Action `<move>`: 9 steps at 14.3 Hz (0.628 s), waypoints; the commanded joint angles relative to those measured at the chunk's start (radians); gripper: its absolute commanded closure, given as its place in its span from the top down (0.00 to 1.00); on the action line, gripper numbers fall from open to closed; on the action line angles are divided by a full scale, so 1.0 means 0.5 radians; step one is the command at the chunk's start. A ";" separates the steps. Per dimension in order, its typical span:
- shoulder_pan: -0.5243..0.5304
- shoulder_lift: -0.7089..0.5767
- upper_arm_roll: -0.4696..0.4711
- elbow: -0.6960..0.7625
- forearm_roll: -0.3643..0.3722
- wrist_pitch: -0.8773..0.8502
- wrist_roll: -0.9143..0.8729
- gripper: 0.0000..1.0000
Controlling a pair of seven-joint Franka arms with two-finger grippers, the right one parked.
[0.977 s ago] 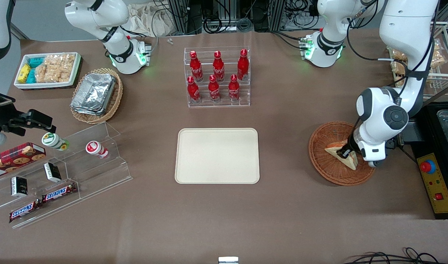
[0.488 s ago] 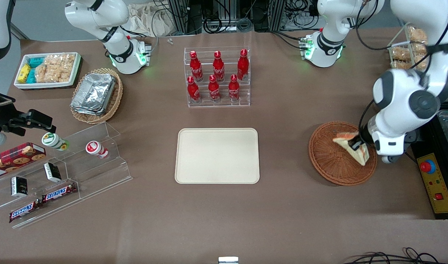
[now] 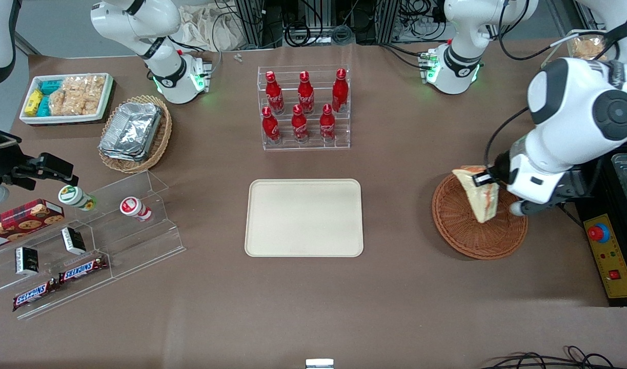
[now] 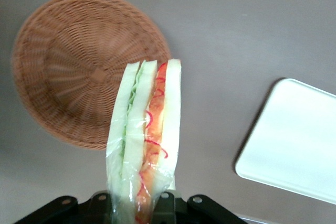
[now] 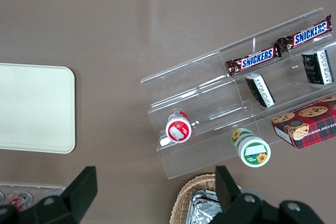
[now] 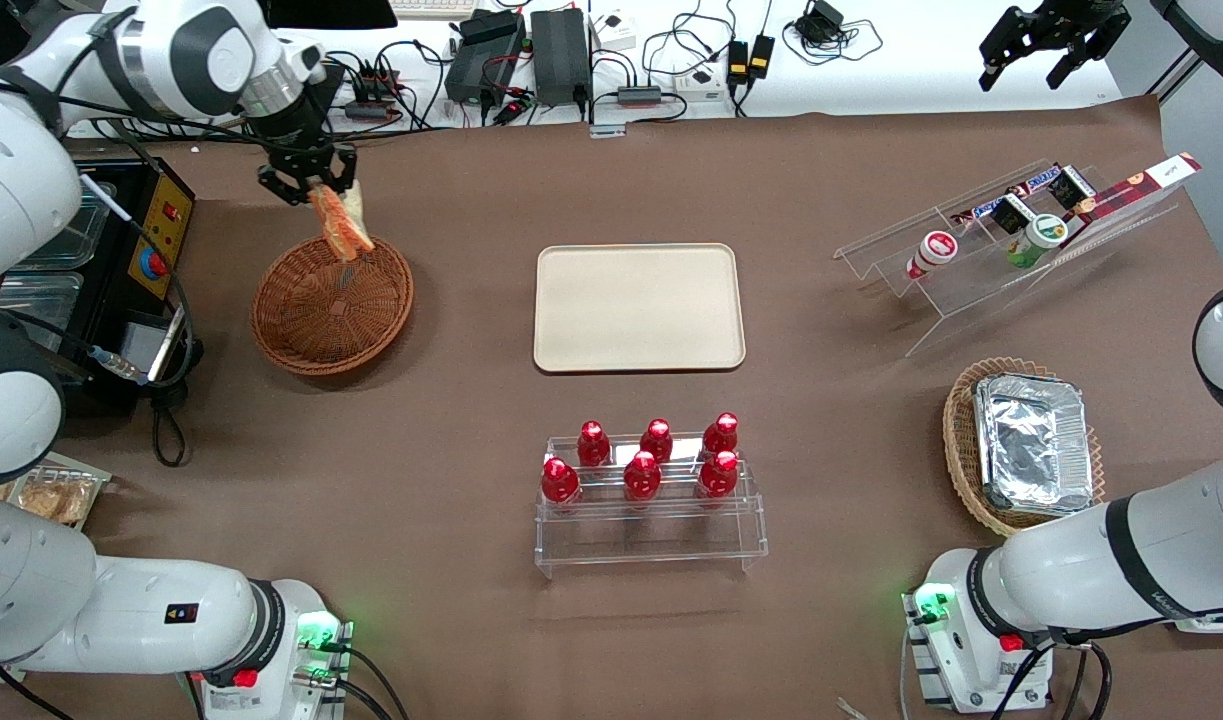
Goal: Place sandwich from basket to tray
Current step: 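Lift the sandwich out of the basket with the left gripper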
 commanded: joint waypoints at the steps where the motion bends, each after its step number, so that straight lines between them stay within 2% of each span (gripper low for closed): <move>1: 0.007 0.121 -0.203 0.084 -0.017 0.149 0.075 0.00; 3: -0.021 0.191 -0.302 0.102 -0.014 0.223 0.100 0.00; 4: -0.094 0.231 -0.336 0.111 0.038 0.272 0.088 0.00; 6: -0.232 0.351 -0.339 0.118 0.152 0.373 -0.089 0.00; 9: -0.389 0.464 -0.336 0.115 0.170 0.474 -0.188 0.00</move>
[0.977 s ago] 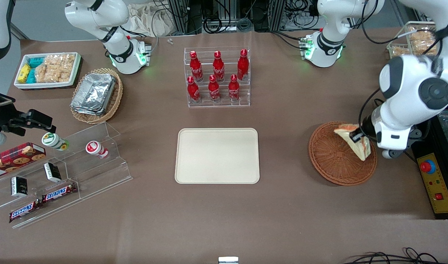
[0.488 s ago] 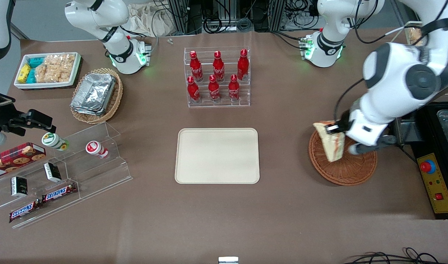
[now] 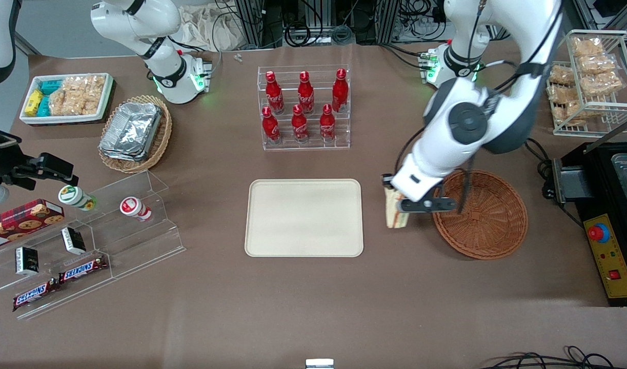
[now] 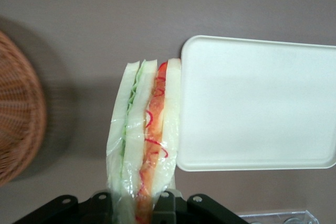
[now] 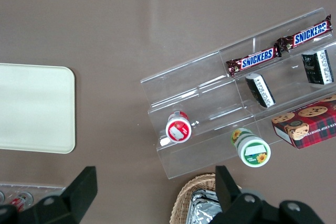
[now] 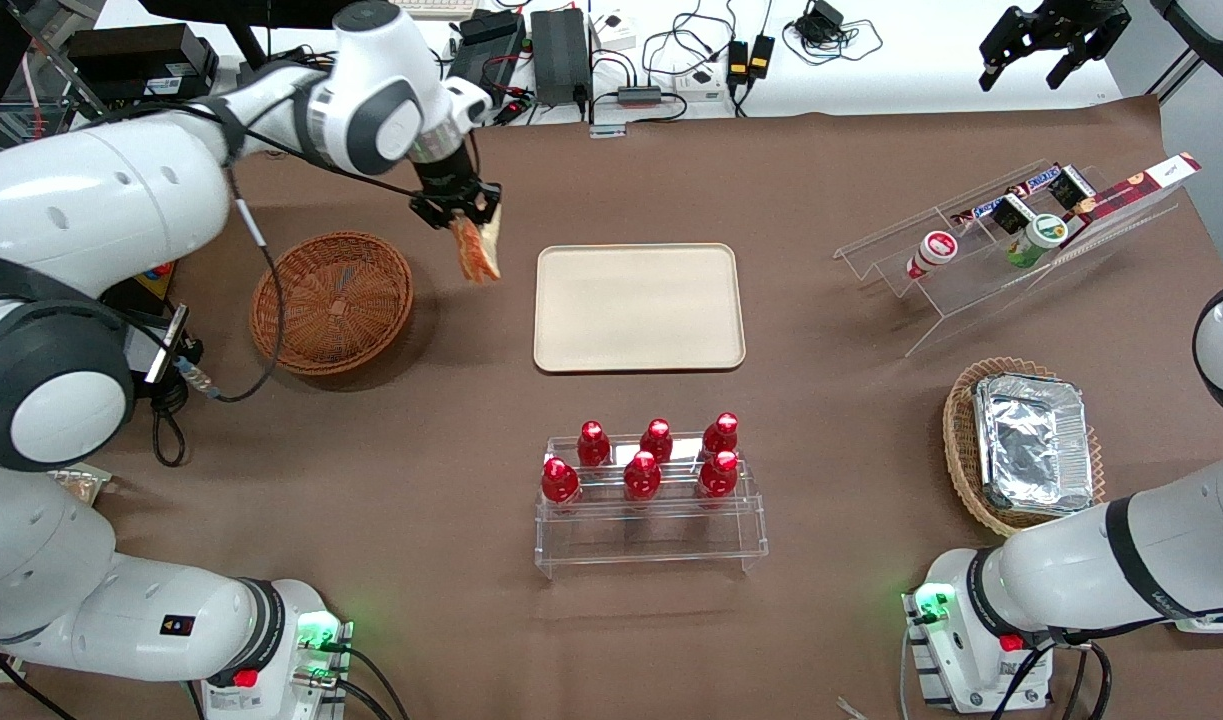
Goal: Place sandwich from basket to tray
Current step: 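Carry the sandwich over the cream tray with the left gripper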
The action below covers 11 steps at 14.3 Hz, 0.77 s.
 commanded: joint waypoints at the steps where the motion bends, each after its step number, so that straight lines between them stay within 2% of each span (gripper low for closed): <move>1: -0.158 0.156 0.014 0.085 0.119 0.045 -0.173 0.00; 3: -0.248 0.257 0.008 0.073 0.336 0.176 -0.434 0.00; 5: -0.334 0.395 0.014 0.070 0.444 0.312 -0.527 0.00; 9: -0.340 0.592 0.011 0.079 0.704 0.512 -0.647 0.00; 11: -0.337 0.644 0.011 0.076 0.736 0.563 -0.650 0.00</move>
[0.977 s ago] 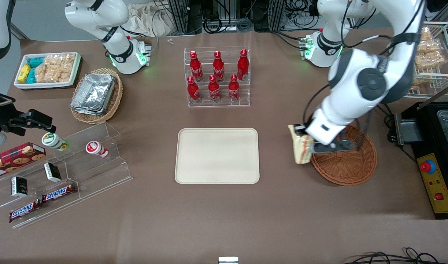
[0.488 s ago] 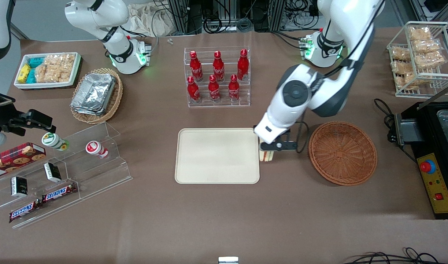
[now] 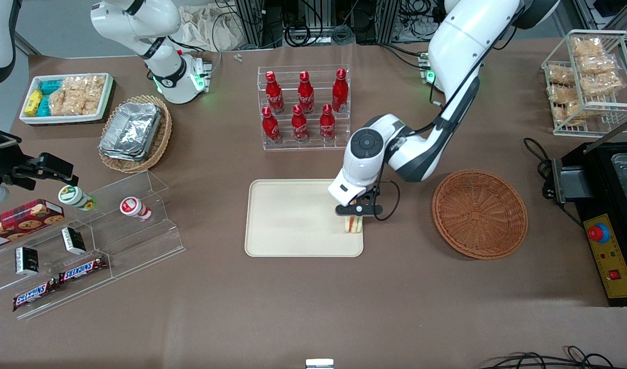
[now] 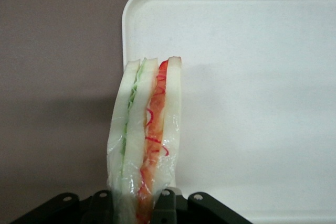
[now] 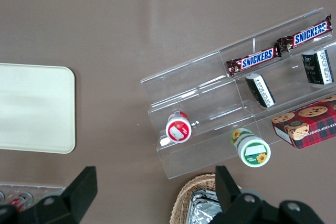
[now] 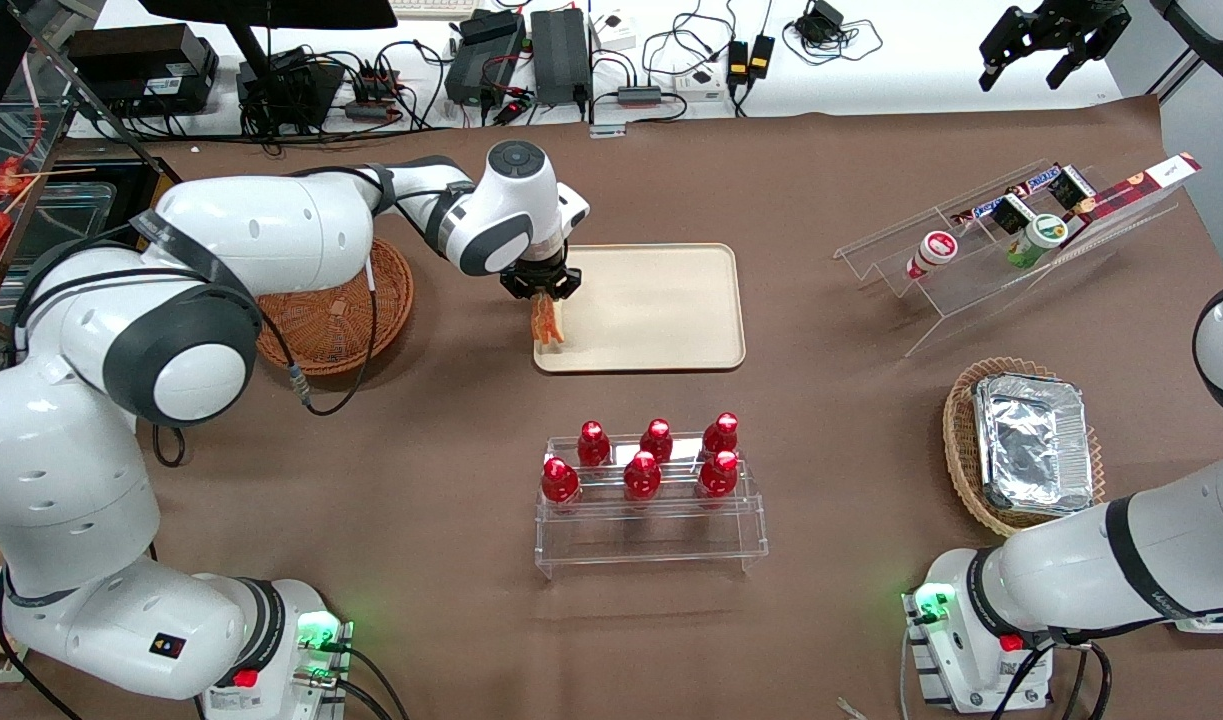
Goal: Place sandwich from basket to tray
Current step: 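Carry the sandwich over the cream tray with the left gripper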
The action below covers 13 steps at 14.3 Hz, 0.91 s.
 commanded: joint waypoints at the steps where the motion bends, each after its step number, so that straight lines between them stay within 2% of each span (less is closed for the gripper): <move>1: -0.007 0.084 0.003 0.062 0.079 0.072 -0.054 0.25; 2: -0.010 0.112 0.003 0.062 0.085 0.103 -0.045 0.91; 3: -0.010 0.112 0.003 0.059 0.100 0.103 -0.054 1.00; 6: -0.010 0.079 0.000 0.062 0.100 0.067 -0.060 1.00; 8: -0.004 -0.074 0.000 0.098 0.073 -0.248 -0.060 1.00; 9: 0.017 -0.145 -0.003 0.156 0.045 -0.420 -0.054 1.00; 11: 0.036 -0.261 0.000 0.239 -0.129 -0.589 -0.008 1.00; 13: 0.066 -0.363 0.012 0.289 -0.161 -0.648 0.077 1.00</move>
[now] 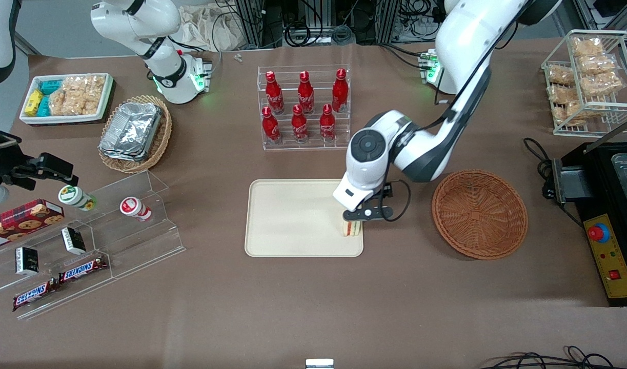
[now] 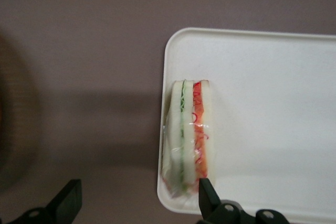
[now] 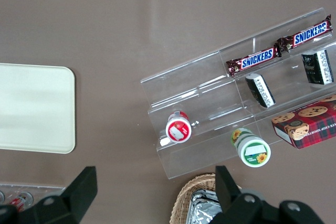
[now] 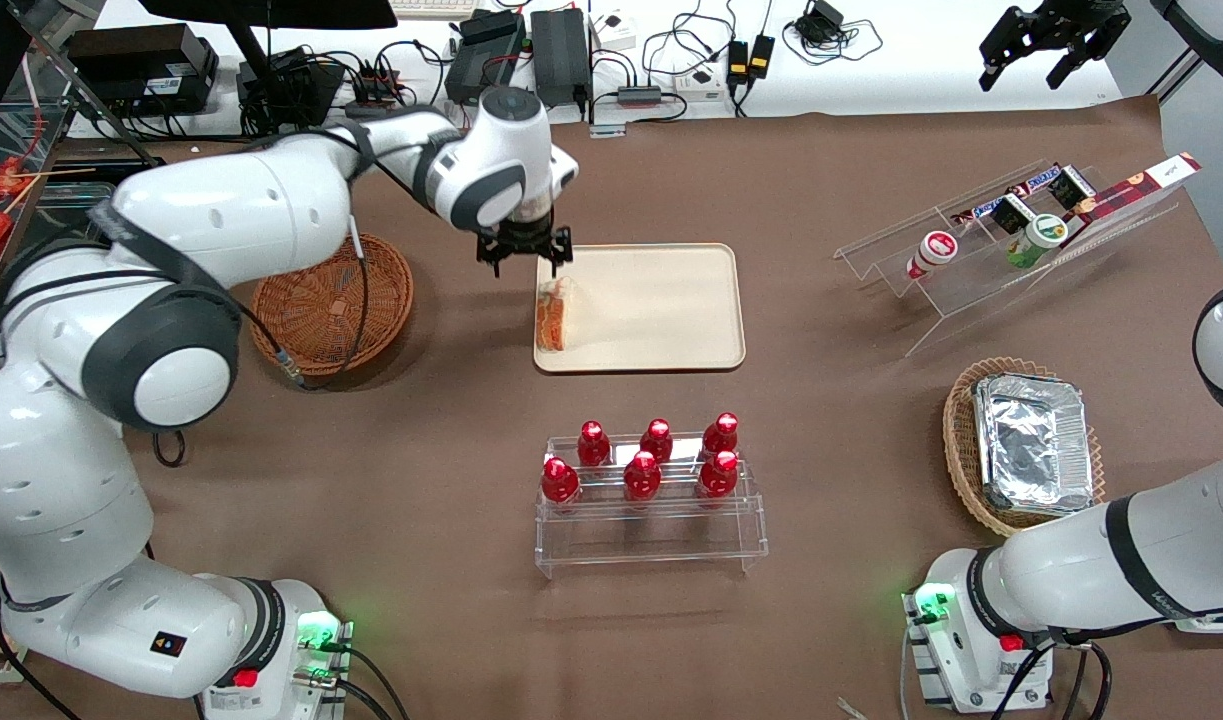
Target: Place sandwich from basket to tray
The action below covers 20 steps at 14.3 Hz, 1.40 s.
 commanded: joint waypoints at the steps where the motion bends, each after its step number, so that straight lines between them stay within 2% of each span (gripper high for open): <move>1: 0.082 -0.162 0.005 0.043 -0.063 -0.126 0.085 1.00; 4: 0.165 -0.324 0.005 0.087 -0.088 -0.282 0.201 1.00; 7: 0.343 -0.460 0.005 0.087 -0.250 -0.466 0.541 1.00; 11: 0.545 -0.570 0.008 0.087 -0.297 -0.564 0.677 1.00; 13: 0.598 -0.635 0.014 0.087 -0.373 -0.644 0.823 1.00; 17: 0.592 -0.745 0.137 0.071 -0.392 -0.902 1.045 1.00; 20: 0.589 -0.846 0.351 0.065 -0.398 -1.061 1.213 1.00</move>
